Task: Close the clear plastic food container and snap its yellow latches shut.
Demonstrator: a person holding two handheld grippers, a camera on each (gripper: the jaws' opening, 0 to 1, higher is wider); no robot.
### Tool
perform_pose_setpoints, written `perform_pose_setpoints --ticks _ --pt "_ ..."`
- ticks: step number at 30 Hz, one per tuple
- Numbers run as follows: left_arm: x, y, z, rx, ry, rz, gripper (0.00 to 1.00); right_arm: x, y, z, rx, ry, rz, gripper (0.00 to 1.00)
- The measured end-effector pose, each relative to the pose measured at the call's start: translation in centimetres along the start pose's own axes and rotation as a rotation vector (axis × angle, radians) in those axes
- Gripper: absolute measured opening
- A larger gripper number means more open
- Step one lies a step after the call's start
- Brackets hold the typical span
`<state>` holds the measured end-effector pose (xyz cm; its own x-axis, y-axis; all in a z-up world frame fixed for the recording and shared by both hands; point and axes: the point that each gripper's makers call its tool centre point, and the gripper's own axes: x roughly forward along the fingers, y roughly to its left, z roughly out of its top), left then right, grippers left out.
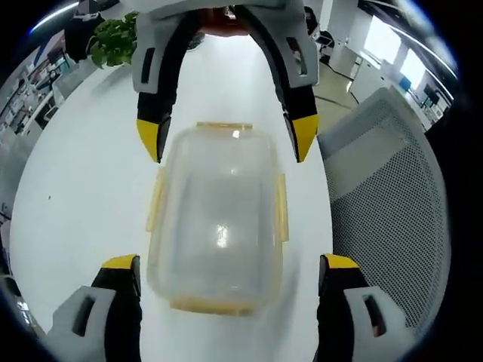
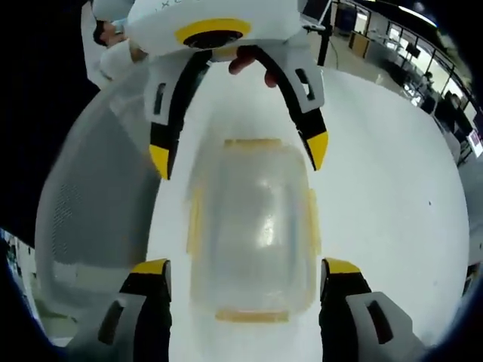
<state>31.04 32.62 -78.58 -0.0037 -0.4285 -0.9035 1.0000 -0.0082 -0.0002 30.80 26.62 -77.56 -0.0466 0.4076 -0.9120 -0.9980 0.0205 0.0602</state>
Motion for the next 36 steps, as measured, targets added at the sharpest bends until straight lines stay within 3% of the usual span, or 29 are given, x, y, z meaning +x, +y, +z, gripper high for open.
perform_pose_setpoints --ticks 36 --pt "1.8 0.6 -0.8 0.019 0.051 0.01 0.95 1.6 -0.7 -0.9 -0.004 0.044 -0.052 0.78"
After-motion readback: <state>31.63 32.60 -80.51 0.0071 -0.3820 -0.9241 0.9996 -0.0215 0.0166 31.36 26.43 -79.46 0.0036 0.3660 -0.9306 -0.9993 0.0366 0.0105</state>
